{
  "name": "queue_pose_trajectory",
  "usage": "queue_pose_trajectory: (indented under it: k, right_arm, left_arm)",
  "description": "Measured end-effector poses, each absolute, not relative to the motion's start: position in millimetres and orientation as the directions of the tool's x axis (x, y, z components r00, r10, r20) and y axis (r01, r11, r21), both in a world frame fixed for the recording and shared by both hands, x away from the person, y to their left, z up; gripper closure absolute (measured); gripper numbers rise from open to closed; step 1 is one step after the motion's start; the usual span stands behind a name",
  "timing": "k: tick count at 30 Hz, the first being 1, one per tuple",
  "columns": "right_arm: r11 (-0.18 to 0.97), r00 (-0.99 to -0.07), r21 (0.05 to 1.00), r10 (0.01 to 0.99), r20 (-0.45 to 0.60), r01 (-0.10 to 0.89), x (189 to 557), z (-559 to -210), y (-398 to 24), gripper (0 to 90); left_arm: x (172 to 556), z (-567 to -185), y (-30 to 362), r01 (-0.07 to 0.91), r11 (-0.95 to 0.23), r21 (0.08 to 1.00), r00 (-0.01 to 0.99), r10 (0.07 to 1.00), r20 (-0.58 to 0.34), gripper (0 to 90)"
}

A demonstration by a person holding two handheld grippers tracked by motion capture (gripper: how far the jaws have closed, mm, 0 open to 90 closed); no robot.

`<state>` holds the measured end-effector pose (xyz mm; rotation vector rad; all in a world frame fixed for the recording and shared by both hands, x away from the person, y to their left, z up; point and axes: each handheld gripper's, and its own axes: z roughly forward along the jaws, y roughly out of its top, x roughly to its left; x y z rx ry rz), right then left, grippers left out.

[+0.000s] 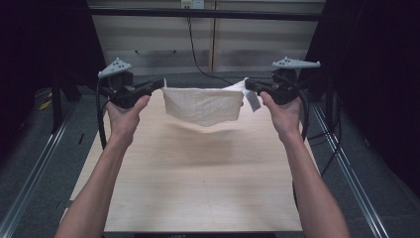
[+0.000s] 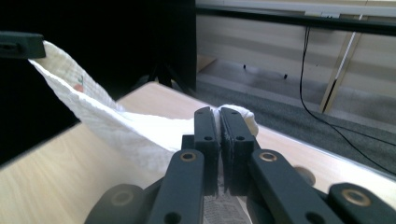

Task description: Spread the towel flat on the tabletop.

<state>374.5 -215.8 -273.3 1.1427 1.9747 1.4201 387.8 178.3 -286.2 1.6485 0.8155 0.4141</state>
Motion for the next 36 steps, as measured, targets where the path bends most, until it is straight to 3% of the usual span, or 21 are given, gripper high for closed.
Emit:
queue_pose_trajectory:
  k: [12, 25, 36]
  right_arm:
    - [0.14, -0.562, 0.861, 0.805, 0.188, 0.488, 325.3, -376.3, -232.2, 86.5]
    - [0.2, -0.61, 0.82, 0.763, 0.212, 0.536, 256.7, -434.9, -227.2, 86.5]
    - [0.249, -0.648, 0.788, 0.724, 0.234, 0.563, 231.3, -465.6, -214.9, 85.4]
  left_arm:
    - [339.2, -373.9, 172.1, 0.374, -0.104, 0.922, 0.728, 0.649, -0.222, 88.5]
    - [291.9, -429.2, 182.3, 0.443, -0.219, 0.87, 0.748, 0.624, -0.224, 88.5]
    - [262.6, -468.7, 192.8, 0.503, -0.336, 0.796, 0.75, 0.627, -0.21, 88.4]
